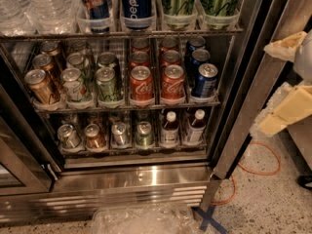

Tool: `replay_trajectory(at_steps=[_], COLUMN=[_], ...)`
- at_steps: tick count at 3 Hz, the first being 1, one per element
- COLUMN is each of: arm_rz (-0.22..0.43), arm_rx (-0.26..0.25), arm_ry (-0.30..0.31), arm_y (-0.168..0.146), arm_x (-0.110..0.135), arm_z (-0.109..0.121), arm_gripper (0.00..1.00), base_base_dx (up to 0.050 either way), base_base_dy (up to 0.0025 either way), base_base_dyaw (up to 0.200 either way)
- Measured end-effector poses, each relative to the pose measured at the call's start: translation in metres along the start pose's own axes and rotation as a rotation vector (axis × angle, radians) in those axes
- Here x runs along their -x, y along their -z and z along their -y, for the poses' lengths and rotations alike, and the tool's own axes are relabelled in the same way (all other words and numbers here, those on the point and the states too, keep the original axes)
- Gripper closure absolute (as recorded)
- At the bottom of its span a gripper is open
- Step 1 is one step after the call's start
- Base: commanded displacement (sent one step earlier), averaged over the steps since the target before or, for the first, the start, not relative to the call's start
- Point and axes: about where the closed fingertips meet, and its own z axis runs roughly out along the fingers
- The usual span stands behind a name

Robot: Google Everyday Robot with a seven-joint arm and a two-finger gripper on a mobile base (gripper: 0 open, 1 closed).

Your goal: Pick coke can from middle shelf of fridge

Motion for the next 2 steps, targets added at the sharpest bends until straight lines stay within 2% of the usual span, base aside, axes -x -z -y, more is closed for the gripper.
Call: replay_trajectory(at_steps=[1,2], arm_rz=[0.157,0.284], arm_rx=[-0.043,-0.102], arm_ry=[0.003,0.002], arm_y=[-0.020,-0.047], arm_x=[0.002,0.007], arm_z=[-0.008,-0.028], arm_gripper=[0.00,0.00], base_base_dx=[0.000,0.000], base_base_dy=[0.00000,0.00000], base_base_dyaw=[0.000,0.000])
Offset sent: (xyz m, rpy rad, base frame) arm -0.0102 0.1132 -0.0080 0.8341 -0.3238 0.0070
